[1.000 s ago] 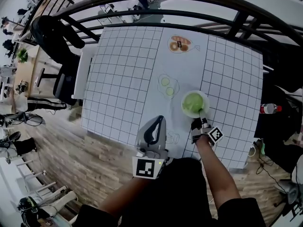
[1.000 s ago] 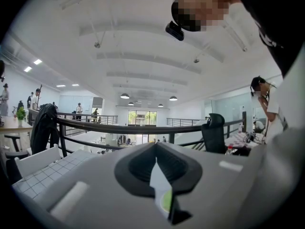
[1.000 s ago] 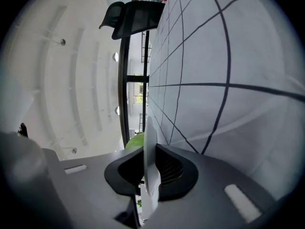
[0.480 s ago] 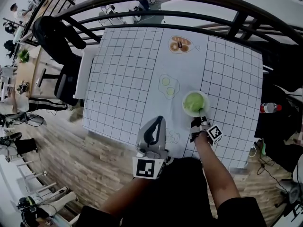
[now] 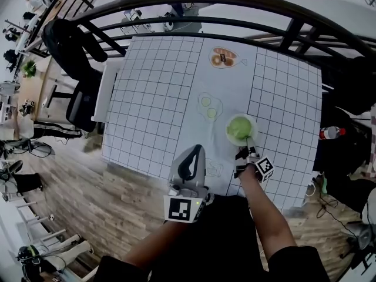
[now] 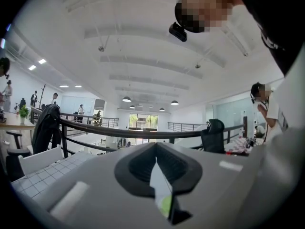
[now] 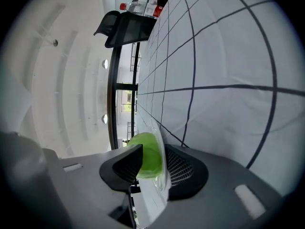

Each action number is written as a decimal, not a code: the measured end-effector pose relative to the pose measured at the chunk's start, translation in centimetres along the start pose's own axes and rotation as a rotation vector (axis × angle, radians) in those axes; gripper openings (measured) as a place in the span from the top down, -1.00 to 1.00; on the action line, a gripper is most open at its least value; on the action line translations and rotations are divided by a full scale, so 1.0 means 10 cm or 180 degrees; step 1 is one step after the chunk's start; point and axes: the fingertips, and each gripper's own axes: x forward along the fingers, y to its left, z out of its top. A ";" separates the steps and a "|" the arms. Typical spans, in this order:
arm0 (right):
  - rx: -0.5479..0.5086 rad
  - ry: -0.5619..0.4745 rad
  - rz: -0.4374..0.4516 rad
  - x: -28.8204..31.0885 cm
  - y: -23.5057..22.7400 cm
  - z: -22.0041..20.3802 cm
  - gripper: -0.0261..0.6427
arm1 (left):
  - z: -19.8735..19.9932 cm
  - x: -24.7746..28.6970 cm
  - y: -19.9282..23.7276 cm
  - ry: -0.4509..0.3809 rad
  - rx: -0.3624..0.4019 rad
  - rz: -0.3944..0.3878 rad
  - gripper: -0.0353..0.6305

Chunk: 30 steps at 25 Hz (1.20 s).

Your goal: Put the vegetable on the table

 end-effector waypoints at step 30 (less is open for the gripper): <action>-0.0703 -0.0184 -0.0117 -1.30 0.44 -0.26 0.47 | -0.07 -0.83 -0.04 0.0075 -0.0254 -0.0443 0.87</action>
